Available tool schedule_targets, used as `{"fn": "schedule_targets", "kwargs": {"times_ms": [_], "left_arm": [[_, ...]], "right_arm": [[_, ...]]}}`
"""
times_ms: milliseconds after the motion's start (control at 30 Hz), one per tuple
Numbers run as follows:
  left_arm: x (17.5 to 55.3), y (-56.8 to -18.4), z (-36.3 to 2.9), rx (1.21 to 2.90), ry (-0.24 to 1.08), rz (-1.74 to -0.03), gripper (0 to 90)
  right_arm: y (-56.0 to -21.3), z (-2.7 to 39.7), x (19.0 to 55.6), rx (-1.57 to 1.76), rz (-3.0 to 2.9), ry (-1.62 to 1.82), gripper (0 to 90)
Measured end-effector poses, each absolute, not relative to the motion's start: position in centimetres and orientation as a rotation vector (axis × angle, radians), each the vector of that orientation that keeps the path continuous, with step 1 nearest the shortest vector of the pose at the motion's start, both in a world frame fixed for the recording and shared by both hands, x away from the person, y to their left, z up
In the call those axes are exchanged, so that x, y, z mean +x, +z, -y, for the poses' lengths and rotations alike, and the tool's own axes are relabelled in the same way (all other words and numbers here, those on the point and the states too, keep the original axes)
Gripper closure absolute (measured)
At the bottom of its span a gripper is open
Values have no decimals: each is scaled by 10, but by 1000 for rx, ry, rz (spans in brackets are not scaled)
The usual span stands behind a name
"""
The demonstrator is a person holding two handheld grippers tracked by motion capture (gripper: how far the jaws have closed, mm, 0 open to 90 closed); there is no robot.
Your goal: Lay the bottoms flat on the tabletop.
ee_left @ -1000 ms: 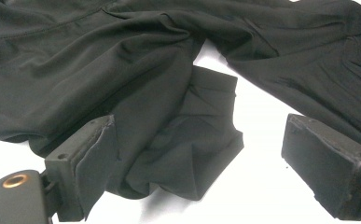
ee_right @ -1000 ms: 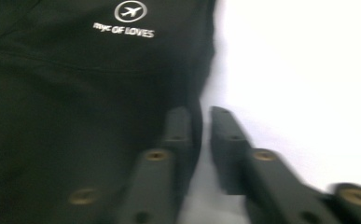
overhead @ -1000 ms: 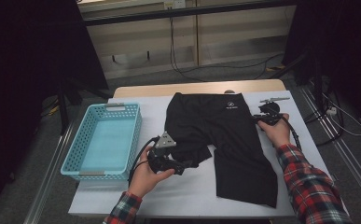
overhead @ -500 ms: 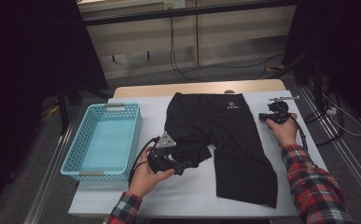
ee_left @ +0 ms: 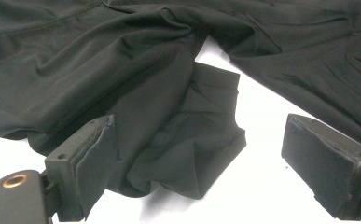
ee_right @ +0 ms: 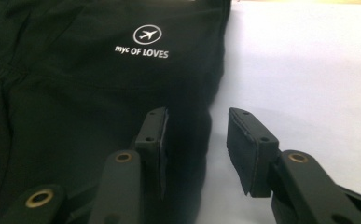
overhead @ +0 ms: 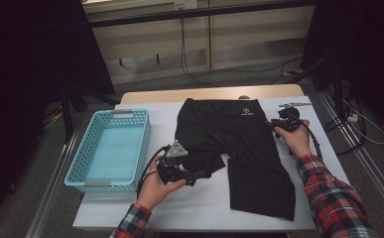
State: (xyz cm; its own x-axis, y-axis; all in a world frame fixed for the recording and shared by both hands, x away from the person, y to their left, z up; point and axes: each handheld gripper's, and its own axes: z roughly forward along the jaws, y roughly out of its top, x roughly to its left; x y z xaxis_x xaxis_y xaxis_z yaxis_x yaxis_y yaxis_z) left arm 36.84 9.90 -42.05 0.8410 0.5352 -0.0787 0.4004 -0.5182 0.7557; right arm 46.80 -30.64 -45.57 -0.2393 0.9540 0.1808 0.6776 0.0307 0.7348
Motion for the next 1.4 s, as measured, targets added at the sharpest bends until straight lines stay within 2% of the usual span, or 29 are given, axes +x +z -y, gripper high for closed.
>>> {"fn": "schedule_targets", "kwargs": {"times_ms": [133,200,300,367,900,1233,1333,1400], "left_arm": [[369,-420,-98,2184,208,-674,113],[368,-420,-98,2188,209,-676,113],[369,-421,-97,2192,203,-671,113],[369,-421,-96,2191,208,-668,113],[369,-420,-97,2186,195,-668,113],[369,-421,-96,2187,195,-671,113],[369,-420,-97,2187,197,-669,113],[369,-420,-97,2188,198,-670,113]], "right_arm": [[-463,300,470,1638,-1993,1041,598],[-462,296,470,1585,-2012,985,655],[-461,295,469,1560,-2051,982,865],[-462,294,469,1569,-2068,1015,896],[-459,334,474,1718,-1921,972,900],[-460,344,479,1744,-1886,926,900],[-460,346,478,1760,-1876,941,860],[-460,346,477,1758,-1887,953,773]]}}
